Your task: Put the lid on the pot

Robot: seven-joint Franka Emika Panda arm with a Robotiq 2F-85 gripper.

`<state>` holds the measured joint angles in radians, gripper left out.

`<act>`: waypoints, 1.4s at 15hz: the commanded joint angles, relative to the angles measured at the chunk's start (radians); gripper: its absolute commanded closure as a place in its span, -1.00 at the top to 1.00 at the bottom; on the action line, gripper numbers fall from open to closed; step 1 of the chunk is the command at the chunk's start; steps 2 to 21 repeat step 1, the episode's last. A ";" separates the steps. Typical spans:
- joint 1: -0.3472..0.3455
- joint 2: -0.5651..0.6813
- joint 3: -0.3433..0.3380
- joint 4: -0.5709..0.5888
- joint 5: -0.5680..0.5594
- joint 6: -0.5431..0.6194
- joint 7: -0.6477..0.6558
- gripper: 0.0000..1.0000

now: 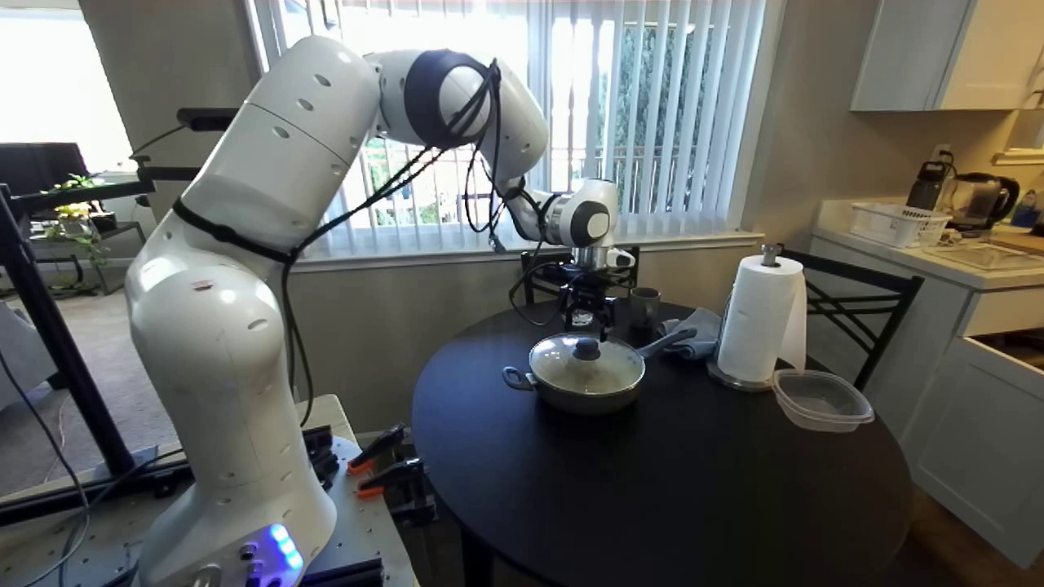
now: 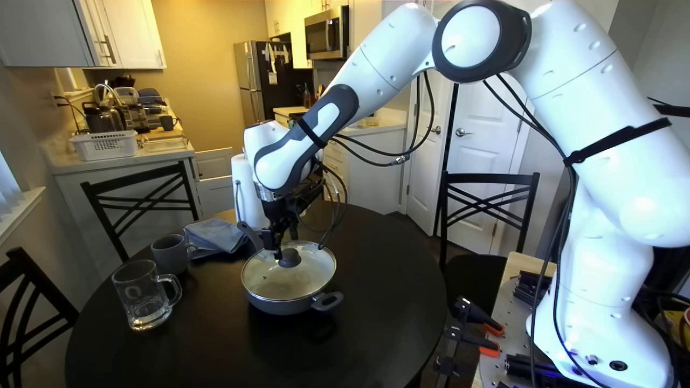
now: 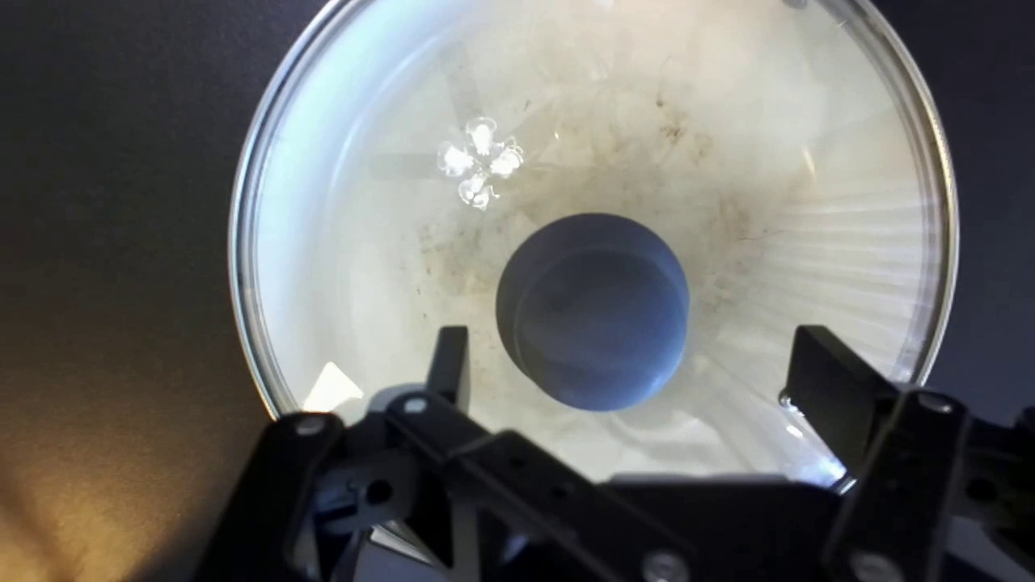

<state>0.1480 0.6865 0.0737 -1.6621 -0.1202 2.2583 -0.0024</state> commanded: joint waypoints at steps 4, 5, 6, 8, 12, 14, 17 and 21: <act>0.004 0.001 -0.004 0.002 0.003 -0.002 -0.001 1.00; 0.004 0.001 -0.004 0.002 0.003 -0.002 -0.001 1.00; 0.004 0.001 -0.004 0.002 0.003 -0.002 -0.001 1.00; 0.004 0.001 -0.004 0.002 0.003 -0.002 -0.001 1.00; 0.004 0.001 -0.004 0.002 0.003 -0.002 -0.001 1.00; 0.004 0.001 -0.004 0.002 0.003 -0.002 -0.001 1.00; 0.004 0.001 -0.004 0.002 0.003 -0.002 -0.001 1.00; 0.004 0.001 -0.004 0.002 0.003 -0.002 -0.001 1.00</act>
